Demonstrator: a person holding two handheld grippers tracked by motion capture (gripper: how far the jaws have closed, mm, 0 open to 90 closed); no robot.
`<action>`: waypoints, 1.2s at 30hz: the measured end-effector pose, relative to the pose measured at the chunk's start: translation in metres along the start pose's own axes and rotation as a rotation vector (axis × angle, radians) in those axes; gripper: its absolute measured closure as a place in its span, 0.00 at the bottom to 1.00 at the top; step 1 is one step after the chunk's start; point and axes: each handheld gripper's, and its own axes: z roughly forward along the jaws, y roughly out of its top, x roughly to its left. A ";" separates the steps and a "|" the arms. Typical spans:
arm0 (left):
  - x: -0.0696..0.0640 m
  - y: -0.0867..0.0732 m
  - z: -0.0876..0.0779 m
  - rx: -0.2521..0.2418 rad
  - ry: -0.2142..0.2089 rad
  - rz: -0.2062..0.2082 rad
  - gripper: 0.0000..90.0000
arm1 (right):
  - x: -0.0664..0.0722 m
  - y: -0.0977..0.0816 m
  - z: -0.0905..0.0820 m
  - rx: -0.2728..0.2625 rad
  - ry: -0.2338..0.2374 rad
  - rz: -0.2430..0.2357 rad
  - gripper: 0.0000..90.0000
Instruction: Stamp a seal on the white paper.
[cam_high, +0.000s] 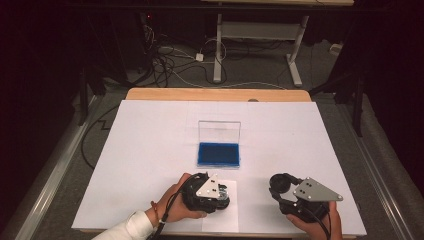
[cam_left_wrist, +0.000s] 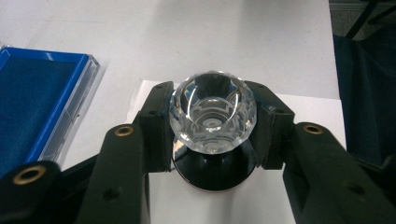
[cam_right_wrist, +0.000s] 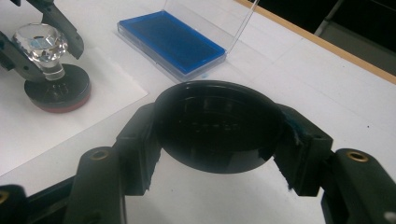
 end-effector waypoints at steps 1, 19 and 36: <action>0.000 -0.001 0.000 -0.001 -0.001 0.000 0.61 | 0.000 0.000 0.000 -0.001 0.000 -0.001 0.43; 0.002 -0.002 0.001 0.006 -0.005 -0.001 0.61 | 0.001 0.001 0.000 -0.001 0.000 -0.001 0.43; 0.003 0.001 0.001 0.039 -0.016 -0.001 0.61 | 0.000 0.001 -0.001 -0.010 0.021 0.022 0.43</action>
